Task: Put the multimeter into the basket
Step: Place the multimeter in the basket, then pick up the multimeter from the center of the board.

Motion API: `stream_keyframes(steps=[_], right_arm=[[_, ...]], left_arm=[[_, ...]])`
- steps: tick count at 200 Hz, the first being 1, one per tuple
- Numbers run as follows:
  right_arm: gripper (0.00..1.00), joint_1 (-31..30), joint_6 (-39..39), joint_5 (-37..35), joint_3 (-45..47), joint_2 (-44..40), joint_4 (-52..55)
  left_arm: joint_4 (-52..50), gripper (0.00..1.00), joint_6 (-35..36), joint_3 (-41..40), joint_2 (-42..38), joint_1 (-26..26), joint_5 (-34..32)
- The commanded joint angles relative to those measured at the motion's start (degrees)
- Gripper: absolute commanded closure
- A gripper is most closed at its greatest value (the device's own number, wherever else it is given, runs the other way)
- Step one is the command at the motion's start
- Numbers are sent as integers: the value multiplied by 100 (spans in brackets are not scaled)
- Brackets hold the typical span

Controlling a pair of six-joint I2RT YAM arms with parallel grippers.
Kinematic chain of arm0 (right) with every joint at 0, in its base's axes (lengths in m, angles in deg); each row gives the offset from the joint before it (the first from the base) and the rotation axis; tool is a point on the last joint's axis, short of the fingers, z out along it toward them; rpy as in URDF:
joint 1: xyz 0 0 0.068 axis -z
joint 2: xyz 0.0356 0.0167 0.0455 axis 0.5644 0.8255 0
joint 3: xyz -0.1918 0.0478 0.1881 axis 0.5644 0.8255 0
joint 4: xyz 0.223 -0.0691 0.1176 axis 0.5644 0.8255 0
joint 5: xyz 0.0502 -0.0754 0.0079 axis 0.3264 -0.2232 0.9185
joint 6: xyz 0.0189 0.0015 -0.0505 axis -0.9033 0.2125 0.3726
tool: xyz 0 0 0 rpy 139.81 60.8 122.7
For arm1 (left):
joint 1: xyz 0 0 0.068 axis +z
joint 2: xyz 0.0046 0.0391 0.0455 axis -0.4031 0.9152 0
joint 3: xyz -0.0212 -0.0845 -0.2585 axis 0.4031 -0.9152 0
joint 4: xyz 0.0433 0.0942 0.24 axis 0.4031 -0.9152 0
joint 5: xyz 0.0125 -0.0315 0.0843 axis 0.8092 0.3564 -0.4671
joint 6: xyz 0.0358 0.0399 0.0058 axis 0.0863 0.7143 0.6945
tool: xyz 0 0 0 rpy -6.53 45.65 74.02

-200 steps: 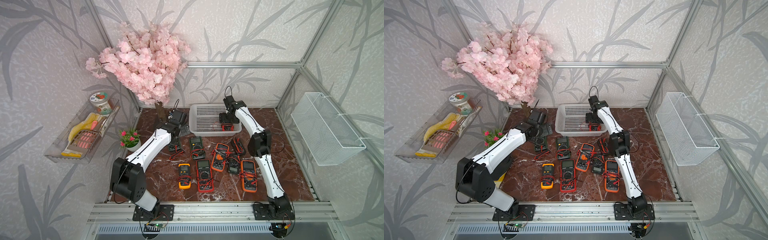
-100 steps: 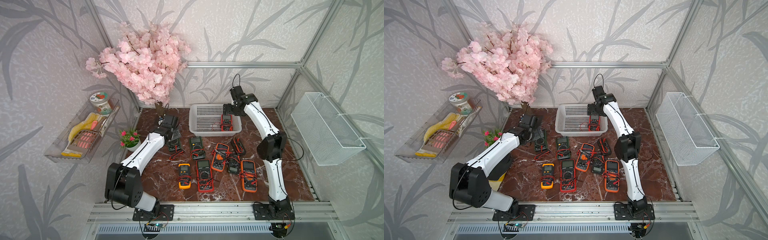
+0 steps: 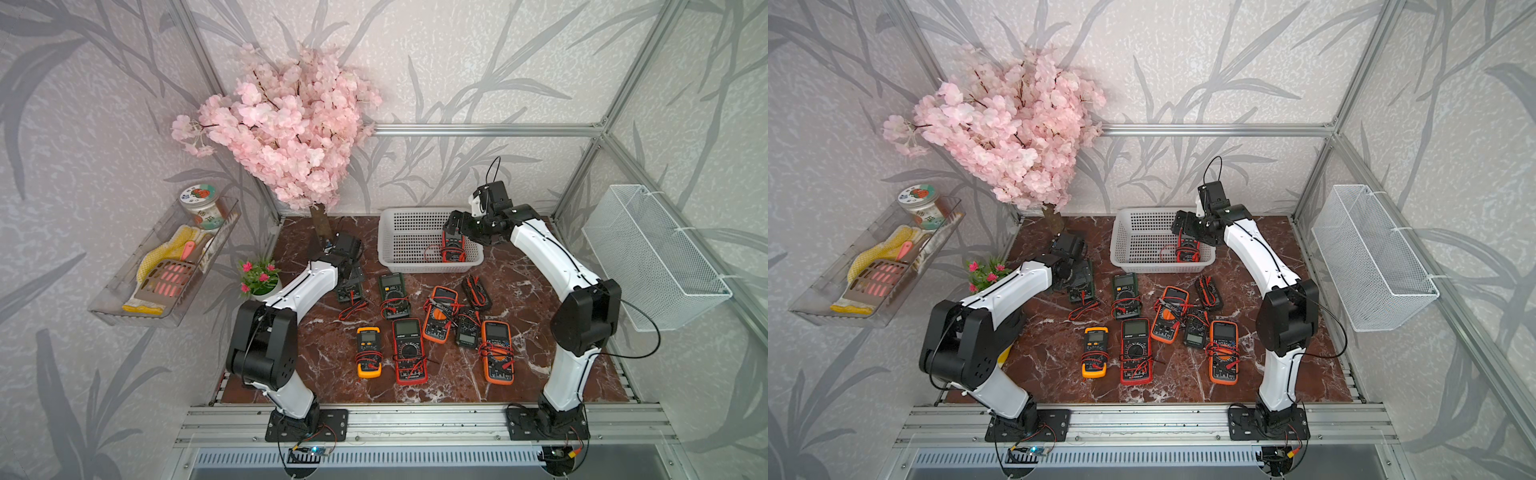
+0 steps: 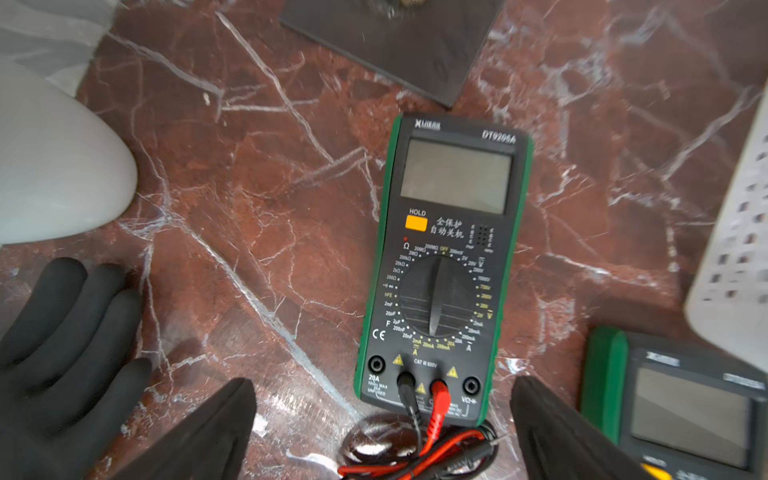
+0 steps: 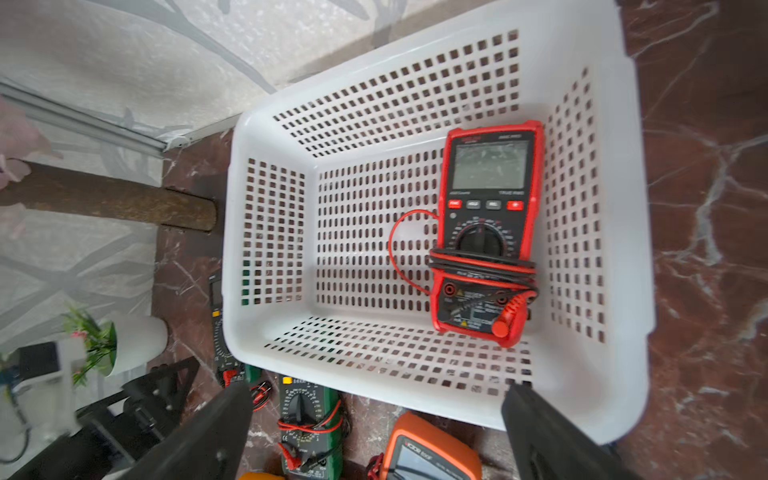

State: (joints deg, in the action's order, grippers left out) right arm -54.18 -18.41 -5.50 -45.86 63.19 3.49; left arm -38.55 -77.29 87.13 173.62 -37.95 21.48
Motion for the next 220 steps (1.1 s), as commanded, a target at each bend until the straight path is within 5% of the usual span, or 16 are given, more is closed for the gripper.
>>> stream_keyframes(steps=[1, 90, 220], right_arm=[[1, -454, 335, 102, 170, -366, 1], [1, -1868, 1179, -1127, 1297, -785, 427], [1, -1996, 1091, -1292, 1326, -772, 499]], left_arm=[[46, 0, 270, 182, 151, 85, 36], [369, 0, 850, 293, 667, 284, 973], [360, 0, 877, 601, 1545, 481, 1186]])
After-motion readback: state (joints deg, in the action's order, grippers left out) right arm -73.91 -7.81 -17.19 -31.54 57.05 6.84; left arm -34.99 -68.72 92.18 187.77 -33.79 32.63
